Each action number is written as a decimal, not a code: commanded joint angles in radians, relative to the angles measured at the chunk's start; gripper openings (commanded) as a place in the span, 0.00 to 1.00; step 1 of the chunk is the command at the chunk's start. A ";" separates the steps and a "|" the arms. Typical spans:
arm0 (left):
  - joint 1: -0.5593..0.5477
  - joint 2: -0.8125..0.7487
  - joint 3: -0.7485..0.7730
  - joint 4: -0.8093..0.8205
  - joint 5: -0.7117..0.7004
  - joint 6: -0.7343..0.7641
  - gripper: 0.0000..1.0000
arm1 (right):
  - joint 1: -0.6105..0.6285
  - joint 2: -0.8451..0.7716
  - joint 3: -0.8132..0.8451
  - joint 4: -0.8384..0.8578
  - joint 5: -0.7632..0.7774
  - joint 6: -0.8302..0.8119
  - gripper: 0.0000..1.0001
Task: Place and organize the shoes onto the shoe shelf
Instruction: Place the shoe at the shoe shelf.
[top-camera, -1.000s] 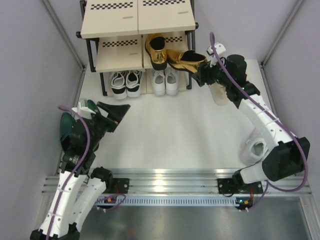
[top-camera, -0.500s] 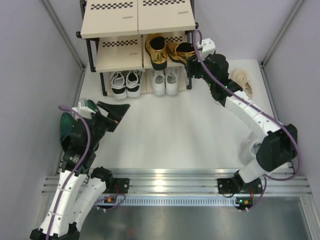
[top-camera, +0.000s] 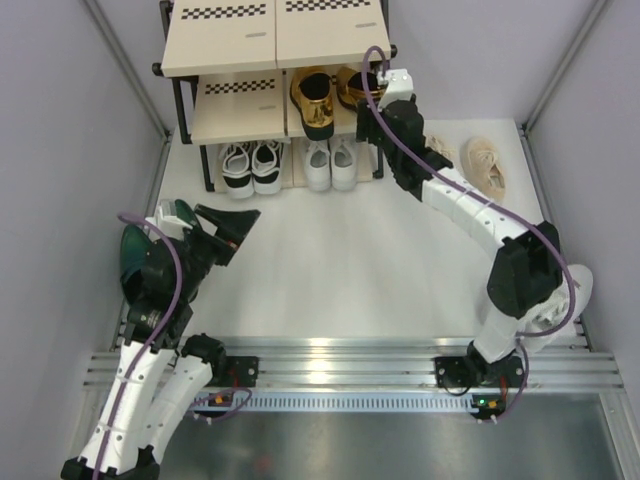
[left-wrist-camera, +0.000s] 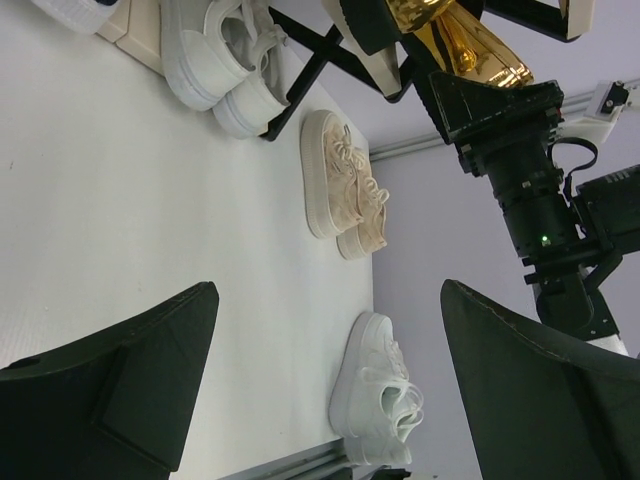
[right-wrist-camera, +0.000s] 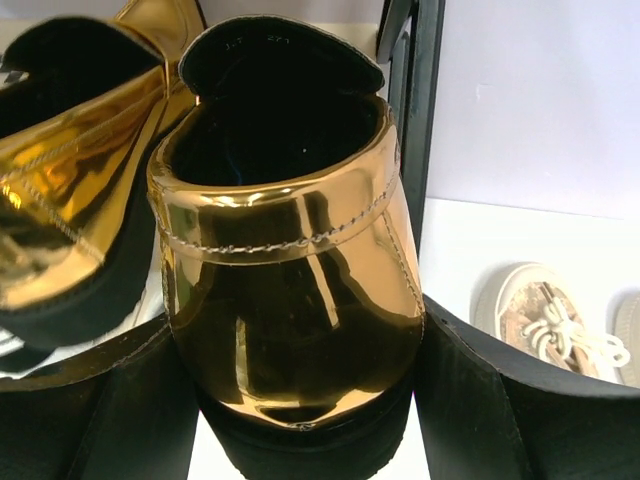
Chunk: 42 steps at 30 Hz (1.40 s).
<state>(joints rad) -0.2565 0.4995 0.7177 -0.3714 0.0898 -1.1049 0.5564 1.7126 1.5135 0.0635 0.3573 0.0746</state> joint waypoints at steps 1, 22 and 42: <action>0.005 -0.007 0.005 0.019 -0.007 0.002 0.98 | 0.007 0.053 0.131 0.041 0.048 0.070 0.00; 0.005 -0.030 -0.012 -0.001 -0.013 0.002 0.98 | 0.036 0.246 0.336 -0.051 -0.003 0.119 0.20; 0.005 -0.015 -0.011 0.005 -0.001 -0.003 0.98 | 0.040 0.105 0.240 -0.048 -0.150 0.053 0.91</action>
<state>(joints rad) -0.2565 0.4805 0.7086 -0.3767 0.0849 -1.1049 0.5732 1.9144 1.7580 -0.0307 0.2691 0.1295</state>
